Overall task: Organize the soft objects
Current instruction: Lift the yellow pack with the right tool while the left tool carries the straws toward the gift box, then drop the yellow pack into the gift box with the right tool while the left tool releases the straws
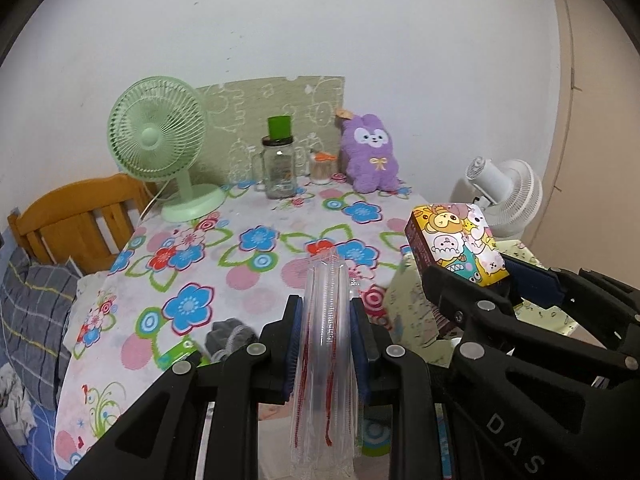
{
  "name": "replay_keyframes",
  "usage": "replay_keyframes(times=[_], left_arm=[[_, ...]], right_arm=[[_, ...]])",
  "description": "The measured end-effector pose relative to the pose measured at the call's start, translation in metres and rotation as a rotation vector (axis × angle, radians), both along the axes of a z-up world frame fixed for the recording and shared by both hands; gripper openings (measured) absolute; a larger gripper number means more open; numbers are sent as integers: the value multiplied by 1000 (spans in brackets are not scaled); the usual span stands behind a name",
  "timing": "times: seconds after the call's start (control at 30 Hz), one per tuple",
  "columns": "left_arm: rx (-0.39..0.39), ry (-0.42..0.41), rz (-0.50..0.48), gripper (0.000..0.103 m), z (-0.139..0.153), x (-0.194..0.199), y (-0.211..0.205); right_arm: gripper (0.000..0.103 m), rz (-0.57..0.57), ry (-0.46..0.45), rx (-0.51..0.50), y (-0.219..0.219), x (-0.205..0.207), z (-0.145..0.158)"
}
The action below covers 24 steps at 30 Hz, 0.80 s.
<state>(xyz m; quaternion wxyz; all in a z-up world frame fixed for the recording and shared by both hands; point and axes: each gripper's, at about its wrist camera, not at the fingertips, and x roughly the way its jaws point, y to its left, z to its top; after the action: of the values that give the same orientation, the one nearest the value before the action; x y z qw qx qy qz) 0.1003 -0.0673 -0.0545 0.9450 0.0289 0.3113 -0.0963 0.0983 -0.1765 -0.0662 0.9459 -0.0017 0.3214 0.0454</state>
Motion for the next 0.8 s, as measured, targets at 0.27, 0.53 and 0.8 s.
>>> replay_keyframes(times=[0.27, 0.53, 0.8], left_arm=[[16, -21, -51, 22, 5, 0, -33], [18, -27, -89, 22, 5, 6, -64], [19, -11, -128, 22, -1, 18, -97]], right_arm=[[46, -39, -19, 9, -34, -3, 4], [46, -73, -37, 12, -64, -2, 6], [46, -112, -38, 11, -93, 6, 2]])
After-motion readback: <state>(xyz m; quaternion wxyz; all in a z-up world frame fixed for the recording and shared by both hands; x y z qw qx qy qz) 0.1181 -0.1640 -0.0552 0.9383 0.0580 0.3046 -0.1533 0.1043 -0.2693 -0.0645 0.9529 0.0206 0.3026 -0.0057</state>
